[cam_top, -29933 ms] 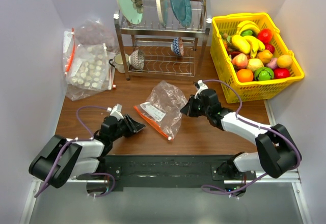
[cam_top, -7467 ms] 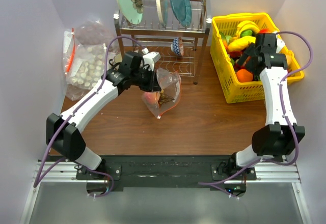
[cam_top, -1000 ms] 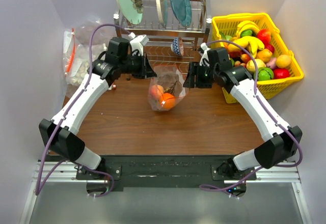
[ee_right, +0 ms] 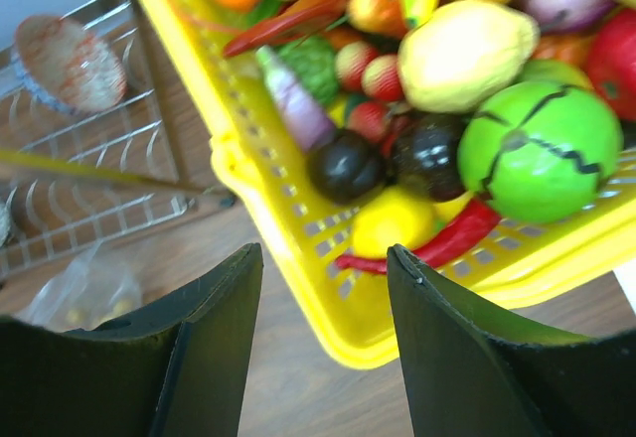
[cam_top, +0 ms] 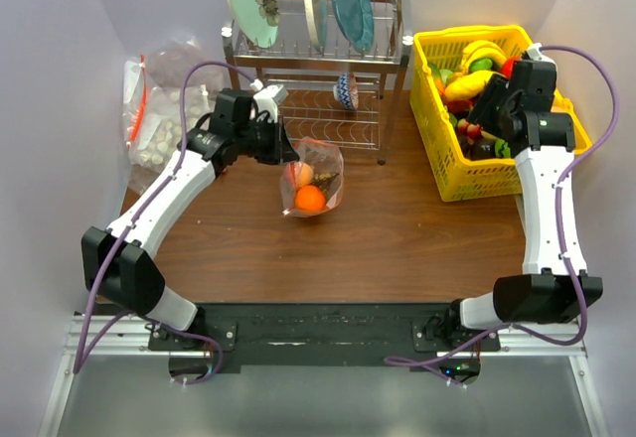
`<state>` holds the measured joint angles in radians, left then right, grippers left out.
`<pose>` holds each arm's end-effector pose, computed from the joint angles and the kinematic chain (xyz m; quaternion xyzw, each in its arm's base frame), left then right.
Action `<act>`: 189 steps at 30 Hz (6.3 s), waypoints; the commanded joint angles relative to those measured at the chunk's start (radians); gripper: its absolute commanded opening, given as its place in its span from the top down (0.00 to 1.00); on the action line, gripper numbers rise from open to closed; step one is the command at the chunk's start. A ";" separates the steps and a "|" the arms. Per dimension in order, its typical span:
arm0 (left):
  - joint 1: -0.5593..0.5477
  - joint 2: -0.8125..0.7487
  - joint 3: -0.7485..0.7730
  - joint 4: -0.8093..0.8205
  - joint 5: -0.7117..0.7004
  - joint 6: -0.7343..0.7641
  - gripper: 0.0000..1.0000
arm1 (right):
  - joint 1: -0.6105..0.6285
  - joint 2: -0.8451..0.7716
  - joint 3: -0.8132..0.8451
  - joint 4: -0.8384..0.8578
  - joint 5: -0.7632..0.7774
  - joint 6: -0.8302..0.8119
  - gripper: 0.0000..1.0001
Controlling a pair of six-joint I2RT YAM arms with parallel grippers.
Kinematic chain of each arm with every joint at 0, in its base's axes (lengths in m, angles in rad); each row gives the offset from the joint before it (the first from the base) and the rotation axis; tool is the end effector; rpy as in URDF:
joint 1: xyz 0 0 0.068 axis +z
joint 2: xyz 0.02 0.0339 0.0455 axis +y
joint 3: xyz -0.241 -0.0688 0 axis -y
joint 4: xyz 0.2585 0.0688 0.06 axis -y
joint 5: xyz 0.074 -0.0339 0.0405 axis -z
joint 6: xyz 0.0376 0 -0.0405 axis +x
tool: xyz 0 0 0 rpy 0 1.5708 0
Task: Place the food in the zip-top bag and seal the zipper
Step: Pick up the fake fruit from the bin, then place the fake fruit in the zipper food storage bag, then adjust the zipper food storage bag at the center of the board.
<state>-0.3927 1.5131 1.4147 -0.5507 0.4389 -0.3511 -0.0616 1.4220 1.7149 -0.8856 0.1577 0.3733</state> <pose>0.3222 -0.1507 0.3231 0.1150 0.8720 -0.3394 0.3335 0.3057 -0.0248 0.4218 0.2260 0.8513 0.0040 0.4734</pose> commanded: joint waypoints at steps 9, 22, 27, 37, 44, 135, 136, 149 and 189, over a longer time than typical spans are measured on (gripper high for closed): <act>0.009 -0.110 -0.072 0.103 -0.040 0.011 1.00 | -0.043 0.083 0.037 0.050 0.287 -0.007 0.29; 0.008 -0.097 -0.077 0.118 0.009 0.006 1.00 | -0.067 0.213 0.063 0.017 0.373 -0.014 0.09; 0.006 -0.094 -0.095 0.129 0.023 0.004 1.00 | -0.067 0.285 0.086 0.004 0.407 -0.014 0.09; 0.008 -0.083 -0.095 0.127 0.029 0.006 1.00 | -0.067 0.339 0.072 -0.013 0.508 0.001 0.10; 0.008 -0.073 -0.095 0.121 0.032 0.009 1.00 | -0.067 0.324 0.032 -0.016 0.611 -0.019 0.10; -0.077 0.073 0.185 -0.037 0.095 -0.109 1.00 | 0.666 -0.015 -0.368 0.561 -0.207 0.023 0.06; -0.074 0.076 0.185 -0.035 0.099 -0.108 1.00 | 0.664 -0.023 -0.362 0.530 -0.199 0.021 0.10; -0.061 0.070 0.171 -0.018 0.087 -0.101 1.00 | 0.664 -0.146 -0.379 0.225 -0.052 -0.011 0.30; -0.014 -0.011 0.139 -0.055 0.106 -0.078 1.00 | 0.657 -0.041 -0.221 0.154 -0.078 -0.001 0.98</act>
<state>-0.4080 1.5318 1.6100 -0.6483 0.5049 -0.4274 0.5972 1.4231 1.4670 -0.7925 0.0914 0.3603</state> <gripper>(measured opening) 0.023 0.011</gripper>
